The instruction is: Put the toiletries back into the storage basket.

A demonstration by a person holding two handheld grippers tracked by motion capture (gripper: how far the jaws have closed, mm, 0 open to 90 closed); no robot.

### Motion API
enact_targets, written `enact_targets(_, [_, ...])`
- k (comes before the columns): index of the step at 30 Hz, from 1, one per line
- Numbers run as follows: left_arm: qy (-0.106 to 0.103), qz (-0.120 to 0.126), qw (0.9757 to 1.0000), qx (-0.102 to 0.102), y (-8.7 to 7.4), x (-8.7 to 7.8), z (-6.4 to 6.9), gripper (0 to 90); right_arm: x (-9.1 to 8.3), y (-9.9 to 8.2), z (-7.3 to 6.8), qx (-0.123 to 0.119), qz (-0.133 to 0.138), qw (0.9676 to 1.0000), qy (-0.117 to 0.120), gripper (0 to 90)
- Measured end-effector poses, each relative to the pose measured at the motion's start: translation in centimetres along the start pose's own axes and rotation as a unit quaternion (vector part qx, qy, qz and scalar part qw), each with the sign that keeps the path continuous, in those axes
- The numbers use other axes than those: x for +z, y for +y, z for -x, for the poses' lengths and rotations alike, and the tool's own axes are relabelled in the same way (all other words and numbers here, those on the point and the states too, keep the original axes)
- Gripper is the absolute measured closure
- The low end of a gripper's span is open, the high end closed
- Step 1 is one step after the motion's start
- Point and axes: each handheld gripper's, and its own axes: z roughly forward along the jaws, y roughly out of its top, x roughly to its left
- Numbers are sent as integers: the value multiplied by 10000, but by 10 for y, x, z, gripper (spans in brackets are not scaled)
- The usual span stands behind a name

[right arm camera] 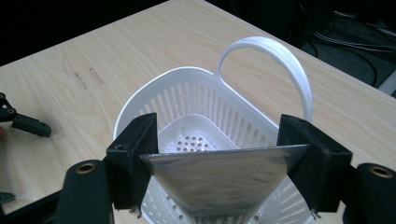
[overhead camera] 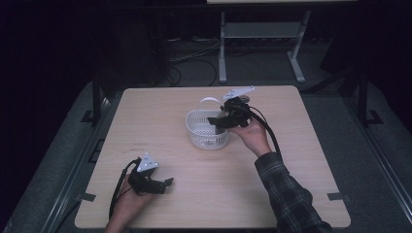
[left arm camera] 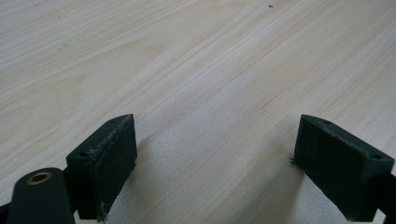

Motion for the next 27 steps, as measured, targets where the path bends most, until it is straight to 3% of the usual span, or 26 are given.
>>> enact_targets(27, [5, 13, 10000, -7, 0, 0, 0, 122, 10, -13, 0, 3, -171, 9999, 13, 297])
